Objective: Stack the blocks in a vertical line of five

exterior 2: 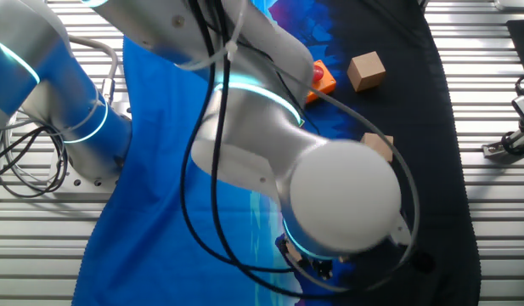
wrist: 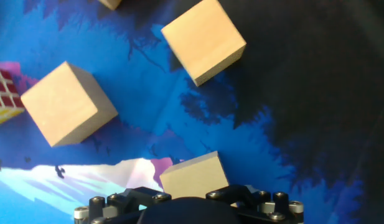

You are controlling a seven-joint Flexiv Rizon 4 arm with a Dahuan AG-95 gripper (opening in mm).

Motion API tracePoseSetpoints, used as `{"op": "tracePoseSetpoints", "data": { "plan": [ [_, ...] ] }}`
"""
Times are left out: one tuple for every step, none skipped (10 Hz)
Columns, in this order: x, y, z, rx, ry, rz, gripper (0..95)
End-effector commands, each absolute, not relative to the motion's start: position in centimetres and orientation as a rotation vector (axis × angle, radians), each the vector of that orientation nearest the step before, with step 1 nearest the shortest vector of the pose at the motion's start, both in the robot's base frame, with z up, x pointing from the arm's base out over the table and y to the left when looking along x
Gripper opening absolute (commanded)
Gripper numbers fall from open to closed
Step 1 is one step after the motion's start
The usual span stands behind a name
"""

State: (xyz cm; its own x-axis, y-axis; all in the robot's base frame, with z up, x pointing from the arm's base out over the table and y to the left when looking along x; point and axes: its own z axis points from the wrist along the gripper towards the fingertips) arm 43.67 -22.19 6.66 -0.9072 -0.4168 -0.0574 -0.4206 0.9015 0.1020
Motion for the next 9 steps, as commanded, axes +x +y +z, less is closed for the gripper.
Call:
{"op": "tracePoseSetpoints", "data": {
  "plan": [
    [43.71,-22.13,6.65,-0.97,2.952,0.15,95.0],
    [43.7,-22.13,6.65,-1.151,2.88,0.144,95.0],
    [43.7,-22.13,6.65,-1.227,2.844,0.144,95.0],
    [43.67,-22.13,6.64,-1.301,2.804,0.147,95.0],
    [43.65,-22.13,6.63,-1.339,2.785,0.148,95.0],
    [43.61,-22.14,6.61,-1.381,2.763,0.147,95.0],
    [43.55,-22.14,6.58,-1.389,2.759,0.146,95.0],
    [43.49,-22.15,6.56,-1.401,2.754,0.144,95.0],
    [43.44,-22.15,6.54,-1.411,2.749,0.143,95.0]
  ]
}}
